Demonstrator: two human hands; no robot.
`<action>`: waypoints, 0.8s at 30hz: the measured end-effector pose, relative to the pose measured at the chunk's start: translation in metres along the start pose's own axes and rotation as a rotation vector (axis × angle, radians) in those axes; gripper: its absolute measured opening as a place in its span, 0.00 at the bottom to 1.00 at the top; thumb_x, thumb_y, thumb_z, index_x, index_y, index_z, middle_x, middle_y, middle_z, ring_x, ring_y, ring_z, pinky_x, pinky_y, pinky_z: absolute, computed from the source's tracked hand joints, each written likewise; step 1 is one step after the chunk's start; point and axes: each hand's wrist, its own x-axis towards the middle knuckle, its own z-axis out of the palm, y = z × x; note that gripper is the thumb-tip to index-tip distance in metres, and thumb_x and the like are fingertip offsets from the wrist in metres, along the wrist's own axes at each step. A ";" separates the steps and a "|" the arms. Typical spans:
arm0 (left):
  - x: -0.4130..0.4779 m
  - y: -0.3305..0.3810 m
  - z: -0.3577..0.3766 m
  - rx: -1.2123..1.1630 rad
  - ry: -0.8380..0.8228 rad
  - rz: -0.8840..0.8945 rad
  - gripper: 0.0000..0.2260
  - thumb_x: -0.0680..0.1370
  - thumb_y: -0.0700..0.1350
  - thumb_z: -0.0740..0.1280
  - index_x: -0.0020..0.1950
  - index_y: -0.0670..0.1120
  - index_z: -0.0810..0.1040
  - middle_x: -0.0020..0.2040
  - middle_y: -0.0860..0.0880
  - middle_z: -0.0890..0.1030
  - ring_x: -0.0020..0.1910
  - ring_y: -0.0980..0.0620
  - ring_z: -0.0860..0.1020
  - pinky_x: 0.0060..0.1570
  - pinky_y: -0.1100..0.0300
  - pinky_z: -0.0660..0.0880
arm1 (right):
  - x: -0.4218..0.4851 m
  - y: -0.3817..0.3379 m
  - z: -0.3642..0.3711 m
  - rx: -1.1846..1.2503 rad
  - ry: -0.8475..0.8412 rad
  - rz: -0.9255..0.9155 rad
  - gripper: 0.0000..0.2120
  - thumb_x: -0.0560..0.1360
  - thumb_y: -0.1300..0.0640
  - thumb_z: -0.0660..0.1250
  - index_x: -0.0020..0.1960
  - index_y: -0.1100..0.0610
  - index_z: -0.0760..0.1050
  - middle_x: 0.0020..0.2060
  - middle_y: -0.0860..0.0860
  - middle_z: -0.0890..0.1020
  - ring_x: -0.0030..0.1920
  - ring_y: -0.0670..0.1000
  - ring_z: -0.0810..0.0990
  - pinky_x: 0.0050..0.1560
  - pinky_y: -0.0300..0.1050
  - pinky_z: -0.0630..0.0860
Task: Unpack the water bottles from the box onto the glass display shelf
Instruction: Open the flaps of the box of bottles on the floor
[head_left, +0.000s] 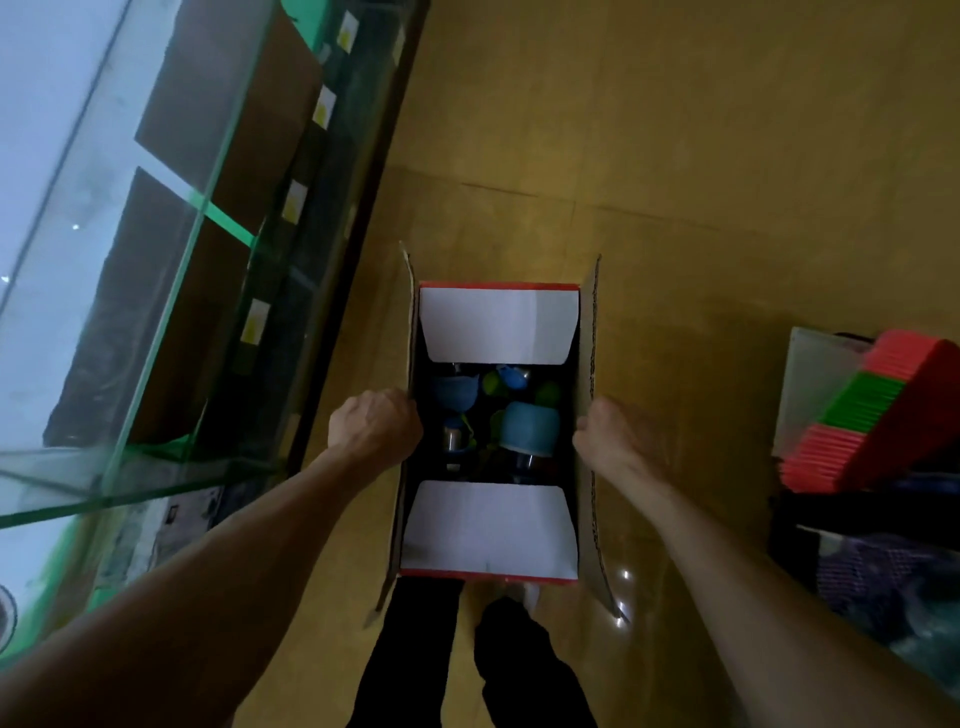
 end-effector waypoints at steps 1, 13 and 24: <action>0.006 0.002 -0.005 -0.009 0.000 0.005 0.13 0.86 0.49 0.55 0.49 0.45 0.76 0.38 0.48 0.78 0.39 0.49 0.80 0.43 0.54 0.80 | 0.005 -0.003 -0.004 0.010 0.003 0.002 0.13 0.80 0.62 0.65 0.37 0.56 0.72 0.30 0.50 0.73 0.32 0.51 0.71 0.36 0.43 0.69; 0.098 0.007 -0.074 0.036 -0.024 0.091 0.11 0.85 0.51 0.59 0.48 0.47 0.74 0.38 0.49 0.77 0.41 0.49 0.81 0.46 0.53 0.82 | 0.052 -0.065 -0.054 -0.071 0.007 0.049 0.14 0.83 0.59 0.63 0.38 0.55 0.74 0.31 0.50 0.75 0.33 0.50 0.75 0.36 0.43 0.72; 0.174 0.002 -0.142 0.131 0.004 0.122 0.09 0.82 0.55 0.64 0.49 0.50 0.74 0.36 0.53 0.74 0.38 0.52 0.76 0.37 0.57 0.72 | 0.091 -0.129 -0.102 -0.051 0.021 0.105 0.12 0.84 0.56 0.61 0.48 0.60 0.79 0.33 0.53 0.77 0.30 0.47 0.71 0.32 0.41 0.67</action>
